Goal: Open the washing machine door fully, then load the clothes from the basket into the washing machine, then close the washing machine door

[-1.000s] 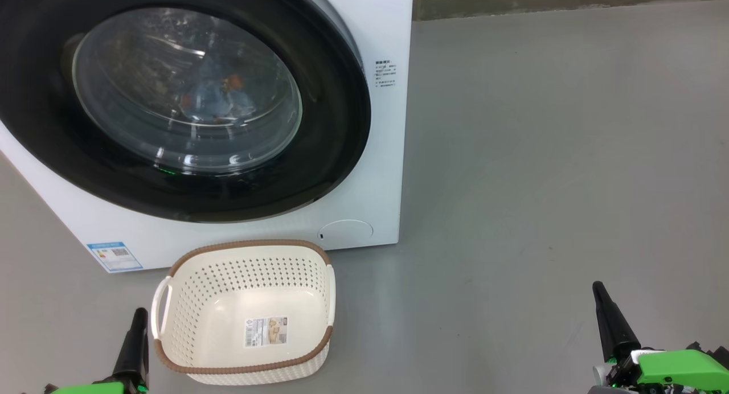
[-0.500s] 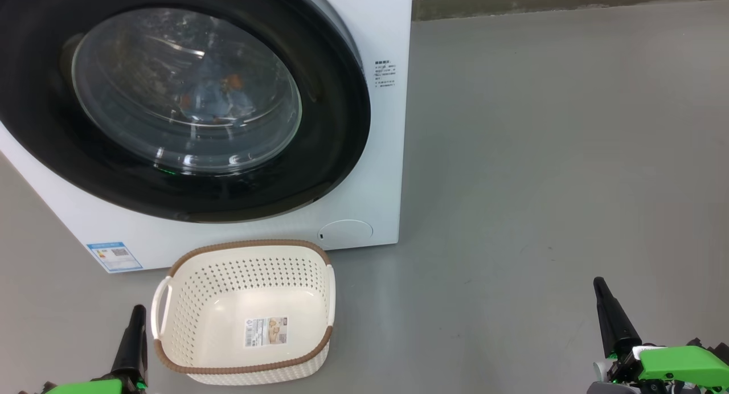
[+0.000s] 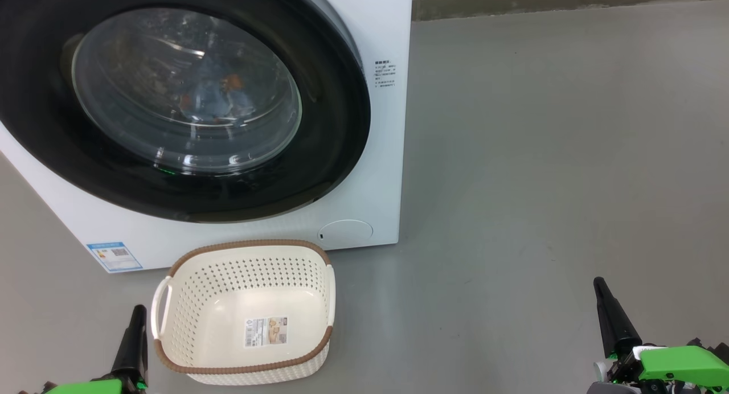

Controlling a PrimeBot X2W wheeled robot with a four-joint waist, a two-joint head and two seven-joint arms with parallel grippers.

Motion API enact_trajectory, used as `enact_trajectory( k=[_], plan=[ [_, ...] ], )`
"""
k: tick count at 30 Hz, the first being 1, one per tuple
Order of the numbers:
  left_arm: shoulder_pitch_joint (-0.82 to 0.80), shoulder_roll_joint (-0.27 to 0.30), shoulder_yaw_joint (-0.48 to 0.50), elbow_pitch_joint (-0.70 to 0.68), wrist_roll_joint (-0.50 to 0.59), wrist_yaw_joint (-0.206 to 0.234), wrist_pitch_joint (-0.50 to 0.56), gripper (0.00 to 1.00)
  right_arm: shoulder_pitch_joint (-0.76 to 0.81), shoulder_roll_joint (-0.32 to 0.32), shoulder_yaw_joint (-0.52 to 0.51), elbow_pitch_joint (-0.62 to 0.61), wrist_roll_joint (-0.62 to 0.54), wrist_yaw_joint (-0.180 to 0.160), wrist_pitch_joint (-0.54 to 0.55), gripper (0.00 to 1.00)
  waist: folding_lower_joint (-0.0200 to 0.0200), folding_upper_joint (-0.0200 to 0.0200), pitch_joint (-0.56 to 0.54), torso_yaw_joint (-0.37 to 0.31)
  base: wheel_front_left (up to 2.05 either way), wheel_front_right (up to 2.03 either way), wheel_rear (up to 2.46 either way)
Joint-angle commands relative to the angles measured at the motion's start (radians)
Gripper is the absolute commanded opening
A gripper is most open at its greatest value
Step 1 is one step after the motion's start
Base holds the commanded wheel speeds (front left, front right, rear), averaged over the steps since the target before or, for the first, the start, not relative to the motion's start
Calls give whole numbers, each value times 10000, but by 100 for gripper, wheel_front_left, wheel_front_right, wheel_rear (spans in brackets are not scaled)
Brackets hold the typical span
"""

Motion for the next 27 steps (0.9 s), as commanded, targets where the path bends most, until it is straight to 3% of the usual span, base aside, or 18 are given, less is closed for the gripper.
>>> enact_trajectory(
  k=[1, 27],
  plan=[
    [-397, 119, 345, -194, 0, -105, 35, 0, -414, -37, 177, -247, -8, -11, 54, 0, 0, -1, 0, 0, 0, 0, 0],
    [-401, 82, 399, -192, 45, -105, 78, 0, -420, 3, 120, -243, -56, -11, 100, 0, 0, -1, 0, 0, 0, 0, 0]
  ],
)
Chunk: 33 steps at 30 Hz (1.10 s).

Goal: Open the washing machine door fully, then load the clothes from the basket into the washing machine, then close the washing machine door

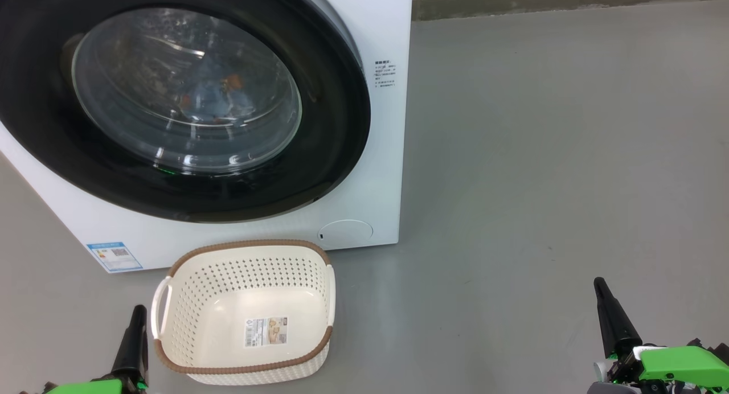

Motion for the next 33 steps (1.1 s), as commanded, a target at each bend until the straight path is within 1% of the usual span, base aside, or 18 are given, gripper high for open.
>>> enact_trajectory(
  k=[1, 33],
  plan=[
    [-399, 132, 353, -192, 35, -105, 68, 0, -418, -36, 177, -245, -36, -11, 71, 0, 0, 0, 0, 0, 0, 0, 0],
    [-403, 99, 400, -191, 74, -106, 106, 0, -423, 0, 126, -242, -78, -11, 112, 0, 0, 0, 0, 0, 0, 0, 0]
  ],
)
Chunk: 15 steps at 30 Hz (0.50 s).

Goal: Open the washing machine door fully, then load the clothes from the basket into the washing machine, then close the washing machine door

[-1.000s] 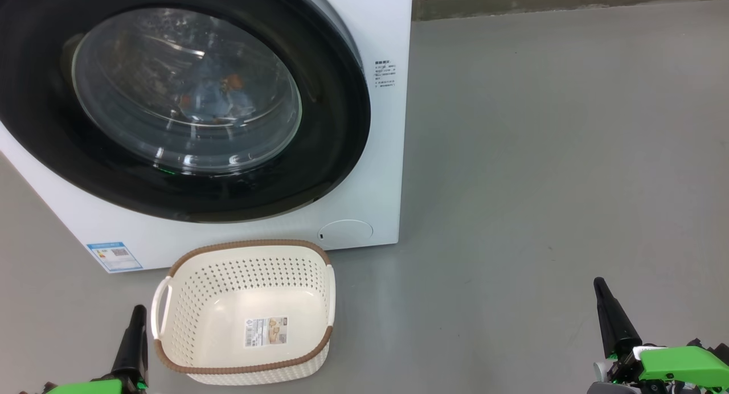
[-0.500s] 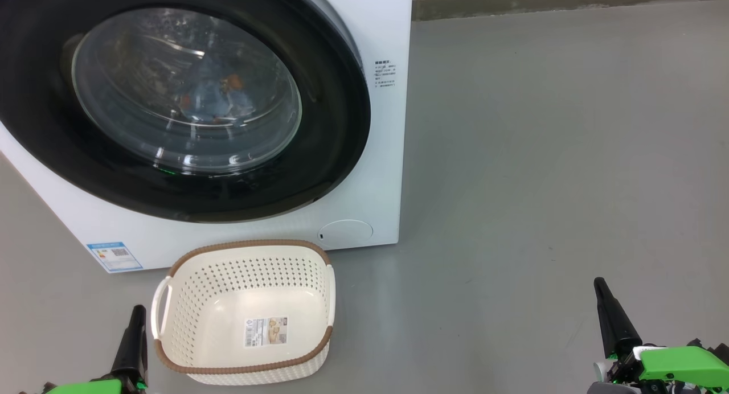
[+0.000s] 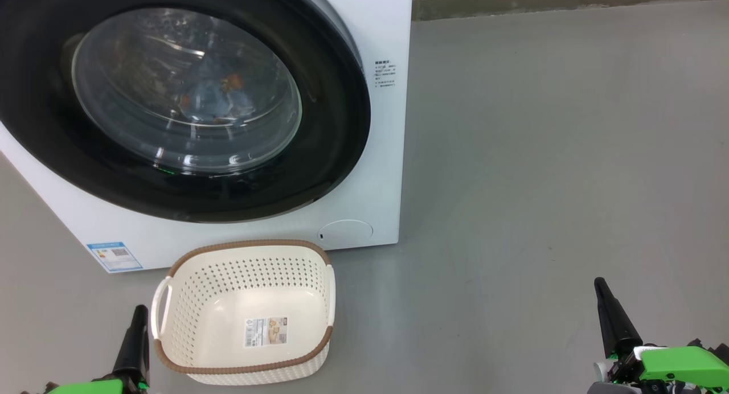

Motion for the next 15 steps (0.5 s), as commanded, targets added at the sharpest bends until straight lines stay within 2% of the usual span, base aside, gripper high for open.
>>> enact_trajectory(
  k=[1, 15],
  plan=[
    [-401, 154, 347, -193, 62, -106, 30, 0, -418, -44, 200, -246, -66, -11, 93, 0, 0, 0, 0, 0, 0, 0, 0],
    [-402, 143, 363, -192, 75, -106, 42, 0, -420, -32, 183, -245, -80, -11, 107, 0, 0, 0, 0, 0, 0, 0, 0]
  ],
)
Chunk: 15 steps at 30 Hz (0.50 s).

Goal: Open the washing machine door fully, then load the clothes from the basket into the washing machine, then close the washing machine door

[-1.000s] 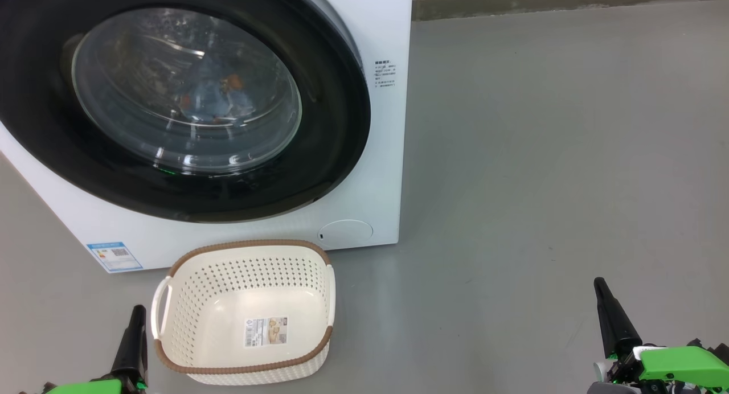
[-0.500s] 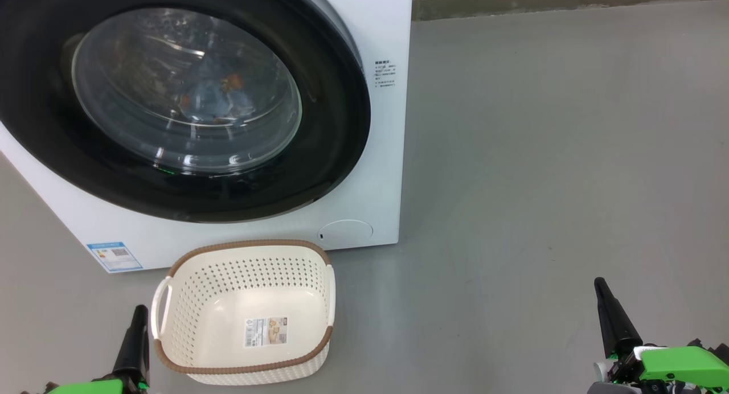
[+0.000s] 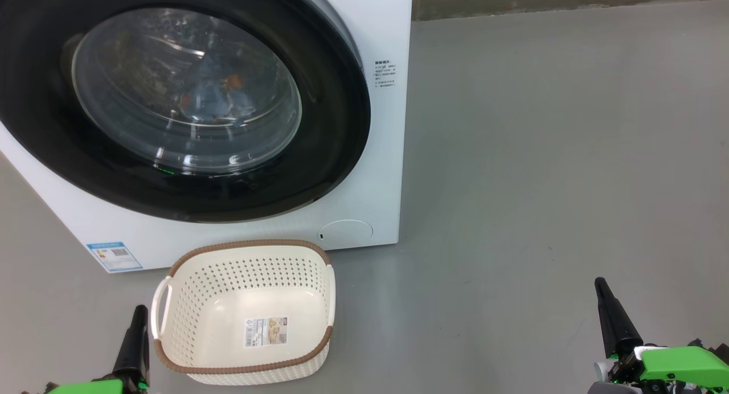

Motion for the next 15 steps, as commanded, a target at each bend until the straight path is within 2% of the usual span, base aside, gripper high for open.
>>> enact_trajectory(
  k=[1, 15],
  plan=[
    [-401, 164, 349, -192, 76, -106, 41, 0, -417, -39, 217, -245, -71, -11, 43, 0, 0, -1, 0, 0, 0, 0, 0],
    [-403, 154, 362, -192, 87, -106, 52, 0, -418, -29, 202, -244, -84, -11, 55, 0, 0, -1, 0, 0, 0, 0, 0]
  ],
)
